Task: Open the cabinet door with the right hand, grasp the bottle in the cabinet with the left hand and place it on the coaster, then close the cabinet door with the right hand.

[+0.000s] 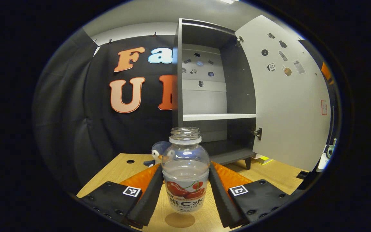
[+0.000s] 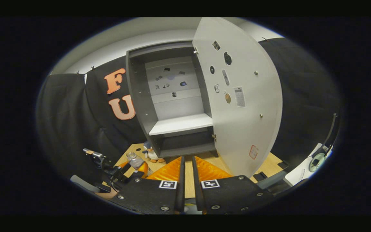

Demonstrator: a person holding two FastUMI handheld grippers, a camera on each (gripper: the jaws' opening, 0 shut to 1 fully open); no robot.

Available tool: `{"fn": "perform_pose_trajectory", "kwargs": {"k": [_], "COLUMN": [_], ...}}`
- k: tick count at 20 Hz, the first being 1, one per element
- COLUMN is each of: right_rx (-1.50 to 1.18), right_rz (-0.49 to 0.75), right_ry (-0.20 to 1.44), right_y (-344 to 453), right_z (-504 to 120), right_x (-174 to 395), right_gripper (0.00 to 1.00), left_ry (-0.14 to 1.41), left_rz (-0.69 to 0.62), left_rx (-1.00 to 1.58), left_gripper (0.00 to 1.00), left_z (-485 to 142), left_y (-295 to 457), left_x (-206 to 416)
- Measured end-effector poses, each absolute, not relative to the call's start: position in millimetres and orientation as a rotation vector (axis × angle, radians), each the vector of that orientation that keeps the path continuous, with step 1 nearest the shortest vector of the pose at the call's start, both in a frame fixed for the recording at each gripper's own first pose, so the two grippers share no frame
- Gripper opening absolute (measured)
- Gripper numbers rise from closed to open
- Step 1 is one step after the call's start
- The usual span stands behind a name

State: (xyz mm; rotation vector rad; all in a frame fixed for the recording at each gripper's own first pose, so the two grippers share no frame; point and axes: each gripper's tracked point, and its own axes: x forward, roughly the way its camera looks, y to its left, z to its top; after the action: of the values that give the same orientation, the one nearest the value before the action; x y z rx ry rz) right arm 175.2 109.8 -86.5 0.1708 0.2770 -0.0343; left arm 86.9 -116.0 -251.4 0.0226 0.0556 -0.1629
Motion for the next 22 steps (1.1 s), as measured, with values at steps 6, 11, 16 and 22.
{"fn": "perform_pose_trajectory", "kwargs": {"k": [6,11,16,22], "right_rx": [0.173,0.167,0.157,0.163], "right_rz": [-0.032,-0.010,-0.003,-0.006], "right_ry": [0.352,0.381,0.408,0.456], "right_y": [115.8,128.9,134.8,136.0], "right_z": [-117.2,-128.5,-138.1,-153.9], "right_x": [188.4,197.7,203.2,203.0], "right_gripper": [0.13,0.13,0.13,0.13], "left_ry": [0.096,0.134,0.170,0.183], "left_rz": [-0.165,-0.156,-0.155,-0.138], "left_rx": [0.040,0.023,0.020,0.042], "left_gripper": [0.85,0.85,0.85,0.85], "left_z": [-304.5,-339.9,-362.2,-370.9], "left_y": [-113.0,-108.9,-108.4,-105.4], "left_x": [87.7,85.2,86.9,87.4]}}
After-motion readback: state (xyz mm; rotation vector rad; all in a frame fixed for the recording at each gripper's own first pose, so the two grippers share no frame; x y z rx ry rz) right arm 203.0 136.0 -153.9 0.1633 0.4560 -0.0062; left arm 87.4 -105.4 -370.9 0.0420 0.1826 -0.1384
